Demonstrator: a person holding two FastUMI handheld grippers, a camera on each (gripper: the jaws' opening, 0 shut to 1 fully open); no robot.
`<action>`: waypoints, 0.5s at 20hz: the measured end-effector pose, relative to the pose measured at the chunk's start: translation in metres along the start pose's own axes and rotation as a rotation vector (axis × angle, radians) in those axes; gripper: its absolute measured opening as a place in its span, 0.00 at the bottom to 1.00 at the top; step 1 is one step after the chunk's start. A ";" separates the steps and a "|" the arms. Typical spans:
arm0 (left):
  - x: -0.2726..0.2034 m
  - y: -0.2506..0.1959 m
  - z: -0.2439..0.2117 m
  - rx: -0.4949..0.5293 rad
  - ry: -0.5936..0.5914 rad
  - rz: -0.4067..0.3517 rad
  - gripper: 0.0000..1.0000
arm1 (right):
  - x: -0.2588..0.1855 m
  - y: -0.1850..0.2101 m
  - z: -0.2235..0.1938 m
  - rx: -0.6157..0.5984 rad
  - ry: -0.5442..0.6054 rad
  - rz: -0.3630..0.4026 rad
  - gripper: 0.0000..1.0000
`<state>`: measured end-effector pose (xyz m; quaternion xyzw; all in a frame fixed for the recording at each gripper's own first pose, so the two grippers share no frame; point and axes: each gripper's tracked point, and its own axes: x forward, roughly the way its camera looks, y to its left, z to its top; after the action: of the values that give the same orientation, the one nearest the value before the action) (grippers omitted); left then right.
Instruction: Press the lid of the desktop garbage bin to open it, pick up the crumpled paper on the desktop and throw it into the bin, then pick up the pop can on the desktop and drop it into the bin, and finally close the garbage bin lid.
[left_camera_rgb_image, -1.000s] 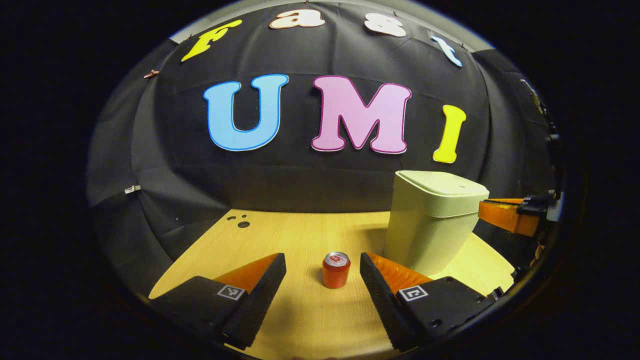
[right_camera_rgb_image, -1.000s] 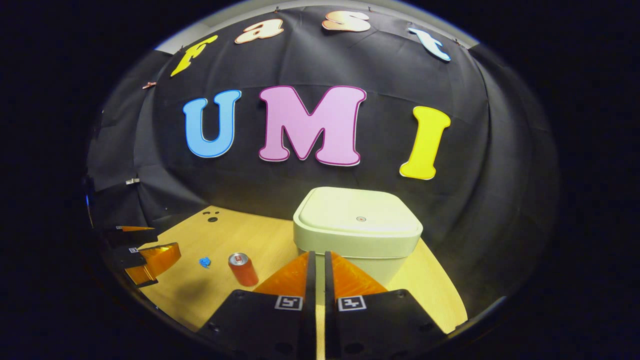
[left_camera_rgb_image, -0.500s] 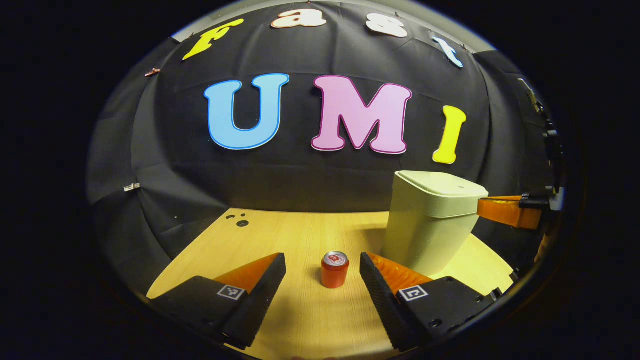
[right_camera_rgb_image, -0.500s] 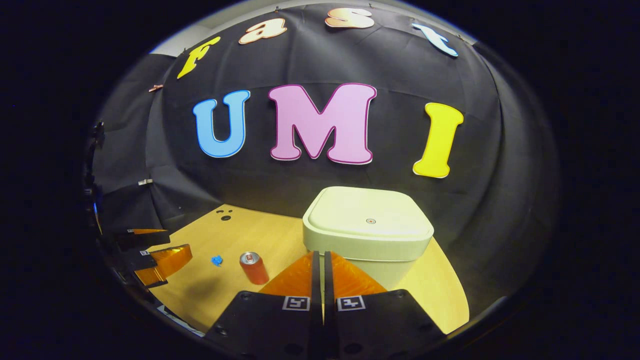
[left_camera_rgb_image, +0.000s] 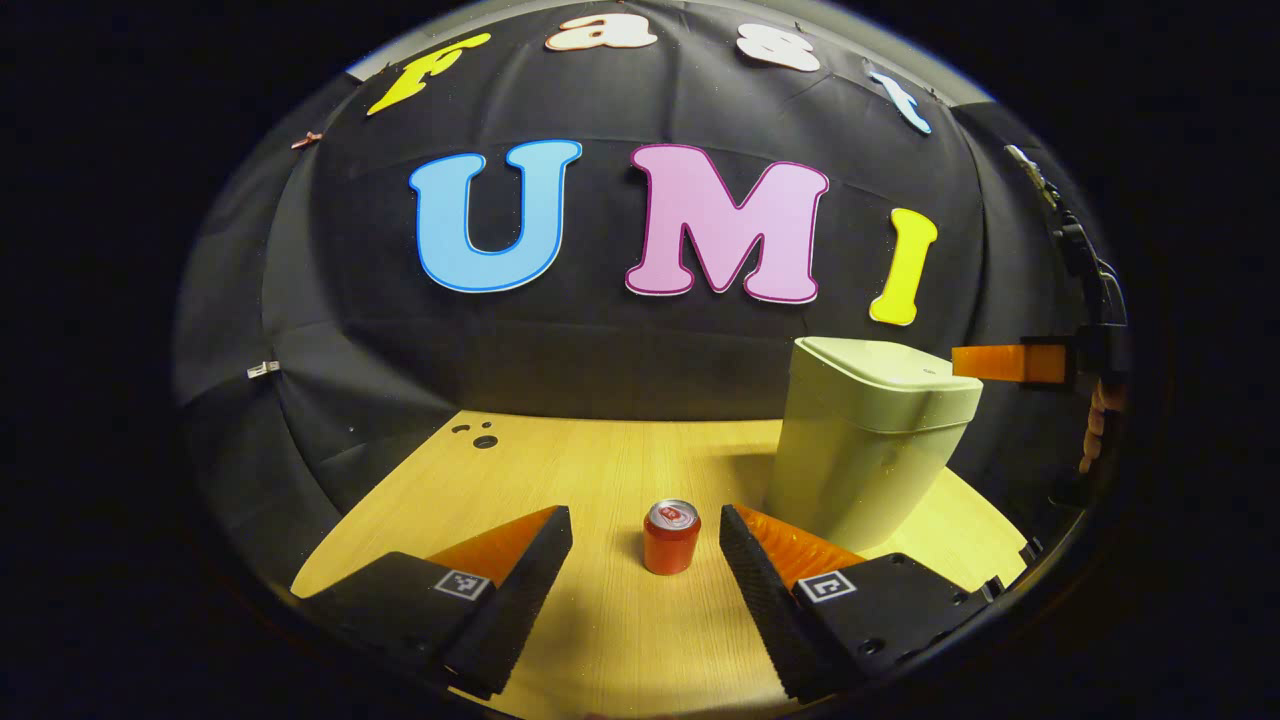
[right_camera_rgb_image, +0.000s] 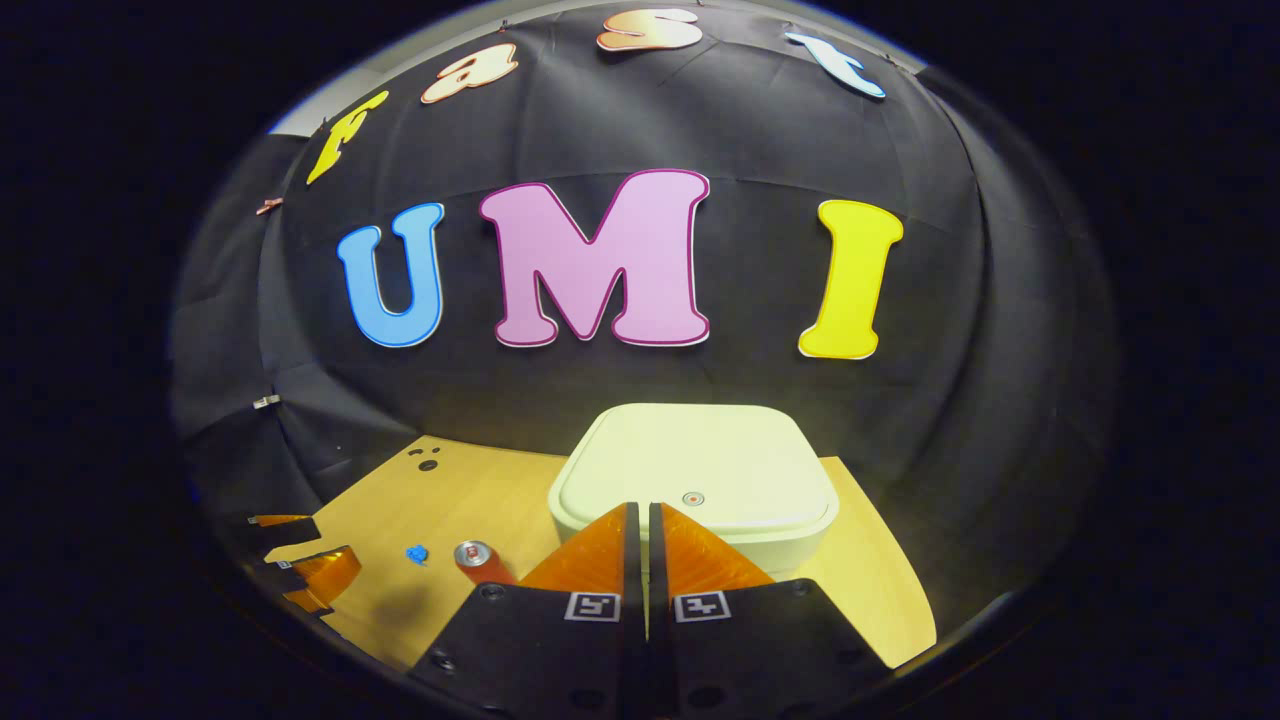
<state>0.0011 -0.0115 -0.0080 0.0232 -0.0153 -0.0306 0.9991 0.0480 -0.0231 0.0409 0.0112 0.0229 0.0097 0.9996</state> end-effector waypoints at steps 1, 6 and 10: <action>0.000 0.001 0.002 0.002 0.001 0.002 0.96 | 0.004 -0.003 0.001 -0.010 -0.002 -0.009 0.05; -0.002 0.012 0.000 0.000 0.008 0.034 0.95 | 0.028 -0.015 0.000 -0.037 0.003 -0.041 0.05; -0.005 0.021 -0.003 -0.013 0.011 0.066 0.96 | 0.041 -0.022 -0.004 -0.050 0.016 -0.055 0.05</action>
<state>-0.0030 0.0099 -0.0105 0.0165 -0.0103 0.0022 0.9998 0.0891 -0.0437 0.0348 -0.0143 0.0309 -0.0170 0.9993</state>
